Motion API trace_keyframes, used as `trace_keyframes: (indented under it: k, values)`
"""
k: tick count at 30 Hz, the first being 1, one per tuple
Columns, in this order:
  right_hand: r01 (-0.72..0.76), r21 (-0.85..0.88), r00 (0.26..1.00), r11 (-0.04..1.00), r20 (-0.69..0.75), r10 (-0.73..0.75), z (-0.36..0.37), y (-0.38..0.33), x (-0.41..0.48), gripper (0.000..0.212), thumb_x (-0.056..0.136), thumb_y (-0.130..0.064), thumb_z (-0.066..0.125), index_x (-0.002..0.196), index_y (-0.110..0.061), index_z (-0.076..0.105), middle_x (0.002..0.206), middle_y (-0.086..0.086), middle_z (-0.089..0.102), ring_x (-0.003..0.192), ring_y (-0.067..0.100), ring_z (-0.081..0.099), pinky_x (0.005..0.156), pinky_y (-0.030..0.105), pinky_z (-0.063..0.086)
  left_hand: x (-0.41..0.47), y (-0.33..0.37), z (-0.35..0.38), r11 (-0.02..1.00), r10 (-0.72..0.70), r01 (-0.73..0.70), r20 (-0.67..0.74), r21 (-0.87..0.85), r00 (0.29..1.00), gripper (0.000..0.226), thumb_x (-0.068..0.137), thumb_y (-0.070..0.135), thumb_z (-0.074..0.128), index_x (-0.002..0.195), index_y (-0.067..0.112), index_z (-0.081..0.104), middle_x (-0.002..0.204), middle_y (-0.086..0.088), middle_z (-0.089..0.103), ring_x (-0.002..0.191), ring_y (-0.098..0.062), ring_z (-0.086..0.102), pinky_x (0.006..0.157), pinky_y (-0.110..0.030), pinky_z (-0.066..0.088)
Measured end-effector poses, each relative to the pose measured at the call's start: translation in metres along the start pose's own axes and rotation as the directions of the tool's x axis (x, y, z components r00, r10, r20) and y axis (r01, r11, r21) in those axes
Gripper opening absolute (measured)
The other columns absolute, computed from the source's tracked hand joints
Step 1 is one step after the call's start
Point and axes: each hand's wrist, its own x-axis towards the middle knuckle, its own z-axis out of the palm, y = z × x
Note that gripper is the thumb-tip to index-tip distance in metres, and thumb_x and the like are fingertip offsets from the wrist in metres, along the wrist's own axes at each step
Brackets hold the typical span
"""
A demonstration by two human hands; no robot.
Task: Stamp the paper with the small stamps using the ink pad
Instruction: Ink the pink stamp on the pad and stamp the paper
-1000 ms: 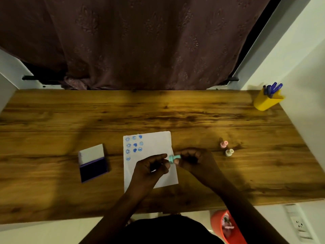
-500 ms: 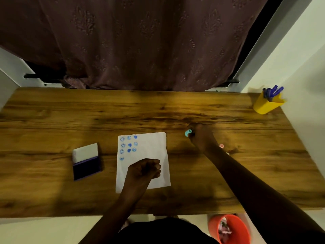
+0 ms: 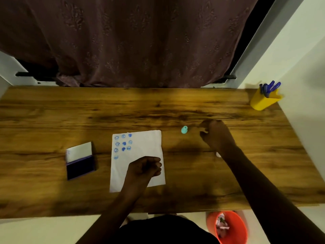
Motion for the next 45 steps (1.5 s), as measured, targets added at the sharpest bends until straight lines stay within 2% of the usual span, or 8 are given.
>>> trace_keyframes:
  k: [6,15,21,24,26,28,34,45]
  values:
    - [-0.159,-0.074,0.98,0.984,0.111,0.167,-0.011,0.046,-0.029,0.041,0.082,-0.032,0.078,0.121,-0.02,0.073,0.113,0.005,0.077,0.104,0.023,0.072,0.088,0.037,0.06,0.006,0.0,0.01,1.0,0.009,-0.01,0.051,0.009,0.999,0.028,0.094,0.001,0.072,0.091,0.026,0.083,0.094,-0.01,0.082,0.093,-0.034,0.079,0.084,-0.036,0.065]
    - [-0.12,-0.107,0.992,0.987,0.032,0.125,0.003,0.048,-0.034,0.029,0.092,-0.027,0.069,0.119,-0.018,0.074,0.114,0.005,0.078,0.1,0.024,0.073,0.084,0.037,0.06,0.01,0.0,0.014,0.999,0.017,-0.021,0.099,0.038,0.995,0.02,0.094,0.004,0.072,0.097,0.021,0.082,0.094,-0.008,0.082,0.093,-0.032,0.079,0.083,-0.033,0.065]
    - [0.007,0.147,0.993,0.989,-0.119,0.01,-0.009,0.011,-0.045,0.026,0.085,-0.037,0.081,0.106,-0.023,0.079,0.095,-0.01,0.078,0.083,0.007,0.073,0.071,0.023,0.057,0.011,0.004,0.01,0.998,0.056,-0.057,0.09,0.012,0.994,0.021,0.095,0.007,0.073,0.1,0.025,0.082,0.098,-0.006,0.082,0.096,-0.03,0.079,0.081,-0.03,0.064]
    - [-0.052,0.535,0.997,0.843,-0.014,0.071,-0.011,-0.031,-0.06,0.022,0.077,-0.036,0.086,0.097,-0.036,0.078,0.084,-0.028,0.074,0.08,-0.008,0.071,0.069,0.006,0.051,0.013,0.009,0.007,0.997,0.079,-0.079,0.086,-0.012,0.993,0.028,0.093,0.008,0.074,0.103,0.034,0.081,0.102,-0.002,0.082,0.099,-0.027,0.079,0.085,-0.032,0.064]
    - [-0.141,0.72,0.99,0.68,0.11,0.088,-0.006,-0.055,-0.069,0.022,0.078,-0.028,0.086,0.099,-0.029,0.08,0.087,-0.017,0.079,0.083,0.001,0.075,0.072,0.018,0.06,0.014,0.012,0.004,0.996,0.085,-0.083,0.087,-0.024,0.993,0.032,0.092,0.01,0.076,0.111,0.036,0.079,0.105,-0.002,0.083,0.102,-0.026,0.079,0.089,-0.035,0.062]
    - [-0.195,0.797,0.978,0.572,0.204,0.05,0.001,-0.079,-0.077,0.026,0.079,-0.029,0.085,0.104,-0.024,0.08,0.093,-0.007,0.081,0.084,0.011,0.078,0.075,0.027,0.064,0.014,0.014,-0.002,0.996,0.084,-0.081,0.086,-0.045,0.993,0.034,0.091,0.012,0.077,0.115,0.036,0.077,0.107,-0.003,0.083,0.103,-0.026,0.079,0.091,-0.037,0.062]
    - [-0.266,0.868,0.952,0.419,0.304,-0.024,0.029,-0.125,-0.09,0.018,0.086,-0.02,0.081,0.103,-0.02,0.081,0.095,0.0,0.081,0.087,0.014,0.078,0.071,0.021,0.059,0.008,0.02,-0.027,0.985,0.128,-0.122,0.04,-0.125,0.991,0.033,0.084,0.016,0.08,0.102,0.044,0.082,0.107,0.005,0.083,0.1,-0.025,0.08,0.084,-0.037,0.066]
    - [-0.078,0.801,0.953,0.594,0.234,-0.191,0.05,-0.179,-0.079,0.026,0.084,-0.015,0.082,0.11,-0.012,0.08,0.111,-0.002,0.079,0.106,0.011,0.074,0.087,0.027,0.062,-0.008,0.015,-0.087,0.967,0.152,-0.163,-0.069,-0.194,0.986,0.046,0.089,0.008,0.077,0.125,0.035,0.073,0.126,0.006,0.078,0.111,-0.02,0.077,0.082,-0.034,0.065]
